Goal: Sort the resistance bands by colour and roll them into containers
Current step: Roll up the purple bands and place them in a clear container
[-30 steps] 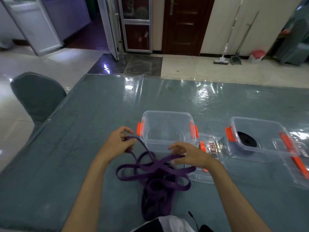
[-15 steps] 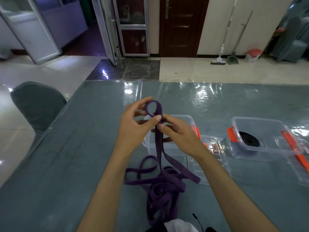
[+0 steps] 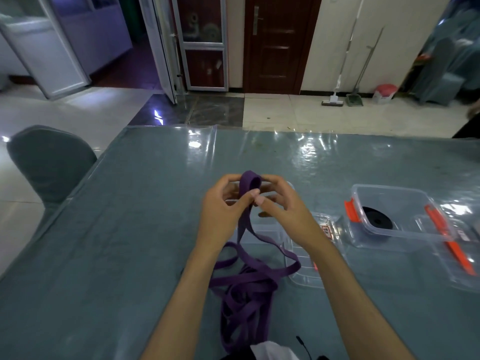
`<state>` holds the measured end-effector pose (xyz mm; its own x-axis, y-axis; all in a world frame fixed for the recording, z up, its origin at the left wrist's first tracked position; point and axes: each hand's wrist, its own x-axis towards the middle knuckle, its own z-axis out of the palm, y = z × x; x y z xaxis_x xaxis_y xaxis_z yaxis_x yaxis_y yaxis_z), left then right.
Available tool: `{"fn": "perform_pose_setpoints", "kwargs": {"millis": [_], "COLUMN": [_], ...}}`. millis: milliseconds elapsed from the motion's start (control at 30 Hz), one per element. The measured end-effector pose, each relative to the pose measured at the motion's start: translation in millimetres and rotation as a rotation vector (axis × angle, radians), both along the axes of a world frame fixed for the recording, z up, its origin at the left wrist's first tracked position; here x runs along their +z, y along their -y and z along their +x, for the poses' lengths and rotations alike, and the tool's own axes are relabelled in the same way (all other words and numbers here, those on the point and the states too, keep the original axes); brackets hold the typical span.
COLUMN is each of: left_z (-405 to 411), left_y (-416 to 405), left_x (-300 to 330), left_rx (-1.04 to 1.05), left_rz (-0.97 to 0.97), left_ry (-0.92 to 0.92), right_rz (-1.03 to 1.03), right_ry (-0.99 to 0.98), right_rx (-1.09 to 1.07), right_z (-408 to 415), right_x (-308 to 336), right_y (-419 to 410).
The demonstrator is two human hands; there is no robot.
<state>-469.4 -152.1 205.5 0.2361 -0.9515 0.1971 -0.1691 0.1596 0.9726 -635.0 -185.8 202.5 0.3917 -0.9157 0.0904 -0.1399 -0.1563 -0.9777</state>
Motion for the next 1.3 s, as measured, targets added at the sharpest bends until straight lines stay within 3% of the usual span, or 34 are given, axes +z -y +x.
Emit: {"fn": "perform_pose_setpoints", "kwargs": {"millis": [200,367,633,867,1067,1167,1300], "left_z": [-12,-16,-12,-11,-23,-27,-24], "left_y": [-8,-11,-11,-15,-12,-7,-2], "left_x": [-12,-16,-17,-9,-6,-10,-16], "left_rx": [-0.081,-0.033,-0.056,0.019,0.102,0.087,0.037], "left_rz": [-0.01,-0.044,-0.121,-0.259,-0.321,-0.291,-0.237], "left_ry": [0.184,0.226,0.326,0.293,0.083,-0.014,0.039], "right_rz": [0.006,0.018,0.1,0.247,0.343,0.36,0.408], "right_ry": [0.027,0.145,0.134,0.28,0.298,0.354,0.351], "right_rx": [-0.183,-0.265,-0.251,-0.217,-0.127,-0.15,-0.193], "right_z": [-7,-7,-11,-14,-10,-8,-6], "right_x": [8,8,11,15,16,16,13], "right_y": [5,-1,-3,-5,-8,-9,-10]}}
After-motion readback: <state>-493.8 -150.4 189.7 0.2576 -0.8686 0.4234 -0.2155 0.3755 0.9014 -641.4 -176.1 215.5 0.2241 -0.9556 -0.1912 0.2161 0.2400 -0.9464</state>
